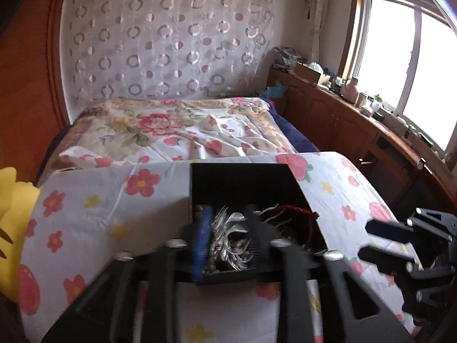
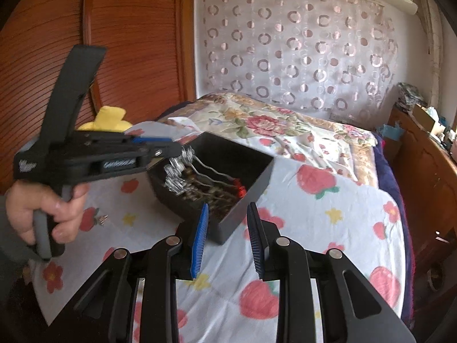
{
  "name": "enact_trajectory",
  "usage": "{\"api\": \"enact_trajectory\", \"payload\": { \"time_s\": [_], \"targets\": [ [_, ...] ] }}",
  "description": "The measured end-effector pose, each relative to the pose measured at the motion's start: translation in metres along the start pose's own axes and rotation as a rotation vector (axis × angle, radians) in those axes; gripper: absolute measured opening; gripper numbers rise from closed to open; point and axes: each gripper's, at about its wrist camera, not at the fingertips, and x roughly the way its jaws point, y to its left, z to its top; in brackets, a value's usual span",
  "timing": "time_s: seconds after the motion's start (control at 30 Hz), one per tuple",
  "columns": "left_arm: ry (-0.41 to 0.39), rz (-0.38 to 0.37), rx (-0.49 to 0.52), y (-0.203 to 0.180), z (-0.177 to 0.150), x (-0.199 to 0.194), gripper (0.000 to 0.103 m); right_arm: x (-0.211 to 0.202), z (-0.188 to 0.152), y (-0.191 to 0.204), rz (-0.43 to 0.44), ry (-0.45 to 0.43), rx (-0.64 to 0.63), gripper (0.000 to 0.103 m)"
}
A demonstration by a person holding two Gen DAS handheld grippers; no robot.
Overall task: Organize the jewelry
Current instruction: 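Grasp the gold ring with the right tool while the left tool opens toward the small gold earring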
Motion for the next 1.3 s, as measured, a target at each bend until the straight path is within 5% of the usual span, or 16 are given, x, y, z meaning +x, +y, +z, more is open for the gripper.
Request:
{"api": "enact_trajectory", "payload": {
  "time_s": [0.3, 0.43, 0.97, 1.0, 1.03, 1.1, 1.3],
  "targets": [
    [-0.011, 0.029, 0.029, 0.023, -0.03, -0.04, 0.077, 0.006, -0.041, 0.041, 0.112, 0.09, -0.057, 0.03],
    [0.005, 0.039, 0.041, 0.032, -0.051, -0.052, 0.081, 0.011, -0.053, 0.054, 0.15, 0.13, -0.073, 0.03],
    [0.09, 0.057, 0.046, 0.065, -0.108, -0.071, 0.081, 0.027, -0.064, 0.073, 0.121, 0.213, -0.134, 0.03],
    [0.097, 0.054, 0.051, 0.065, -0.11, -0.071, 0.081, 0.027, -0.064, 0.073, 0.119, 0.213, -0.136, 0.028],
    [0.103, 0.054, 0.055, 0.066, -0.112, -0.071, 0.081, 0.026, -0.065, 0.075, 0.117, 0.209, -0.142, 0.015],
    [0.121, 0.054, 0.067, 0.065, -0.115, -0.069, 0.081, 0.025, -0.066, 0.075, 0.109, 0.206, -0.152, 0.015],
    [0.156, 0.011, 0.09, 0.057, -0.121, -0.061, 0.052, 0.013, -0.067, 0.075, 0.099, 0.173, -0.158, 0.011]
  ]
}}
